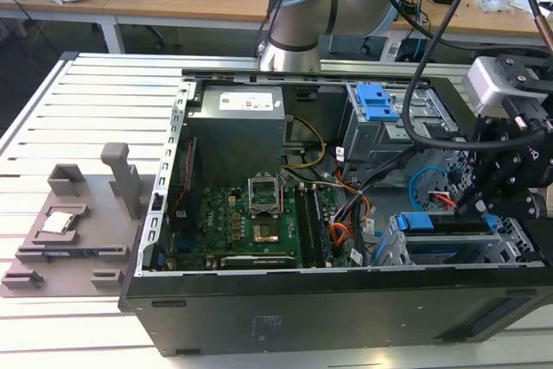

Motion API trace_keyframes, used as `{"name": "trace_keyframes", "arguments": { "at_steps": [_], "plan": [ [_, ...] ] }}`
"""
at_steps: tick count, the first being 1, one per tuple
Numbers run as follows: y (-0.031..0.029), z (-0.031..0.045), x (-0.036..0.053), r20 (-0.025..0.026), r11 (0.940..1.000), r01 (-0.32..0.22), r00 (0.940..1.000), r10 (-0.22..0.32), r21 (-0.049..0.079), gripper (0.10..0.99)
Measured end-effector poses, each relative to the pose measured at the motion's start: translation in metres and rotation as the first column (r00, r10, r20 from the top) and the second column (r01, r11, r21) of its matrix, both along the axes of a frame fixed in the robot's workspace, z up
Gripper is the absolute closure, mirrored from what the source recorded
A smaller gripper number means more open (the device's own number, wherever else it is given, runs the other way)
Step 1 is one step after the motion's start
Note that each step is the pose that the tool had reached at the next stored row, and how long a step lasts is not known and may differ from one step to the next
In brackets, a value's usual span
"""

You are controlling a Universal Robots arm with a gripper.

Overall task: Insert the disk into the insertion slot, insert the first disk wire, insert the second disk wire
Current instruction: 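Insert the first disk wire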

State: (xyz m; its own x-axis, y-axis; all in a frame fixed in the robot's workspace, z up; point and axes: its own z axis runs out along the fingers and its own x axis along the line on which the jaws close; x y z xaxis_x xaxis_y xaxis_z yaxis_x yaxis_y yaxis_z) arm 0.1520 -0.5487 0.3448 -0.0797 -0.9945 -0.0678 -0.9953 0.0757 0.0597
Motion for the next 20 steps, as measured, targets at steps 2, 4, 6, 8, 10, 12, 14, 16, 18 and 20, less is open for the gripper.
{"name": "trace_keyframes", "arguments": {
  "at_steps": [2, 4, 6, 8, 10, 12, 14, 16, 18, 20],
  "plan": [
    [0.0, -0.0008, 0.0003, -0.0001, 1.0, 0.0, 1.0, 0.0, 0.0, 0.91],
    [0.0, -0.002, 0.0006, 0.0, 1.0, 0.0, 1.0, 0.0, 0.0, 0.91],
    [0.0, -0.0038, 0.0017, -0.0003, 1.0, -0.001, 1.0, 0.001, 0.0, 0.91],
    [0.0, -0.0055, 0.0033, -0.0008, 1.0, -0.002, 1.0, 0.002, 0.0, 0.91],
    [0.0, -0.0072, 0.0048, -0.001, 1.0, -0.003, 1.0, 0.003, 0.0, 0.91],
    [0.0, -0.0083, 0.0051, -0.001, 1.0, -0.003, 1.0, 0.003, 0.0, 0.91],
    [0.0, -0.0085, 0.0051, -0.001, 1.0, -0.003, 1.0, 0.003, 0.0, 0.91],
    [0.0, -0.0085, 0.0051, -0.001, 1.0, -0.003, 1.0, 0.003, -0.001, 0.91],
    [0.0, -0.0087, 0.0051, -0.001, 1.0, -0.003, 1.0, 0.003, -0.001, 0.898],
    [0.0, -0.0085, 0.0051, -0.001, 1.0, -0.003, 1.0, 0.003, -0.001, 0.831]
  ]
}}
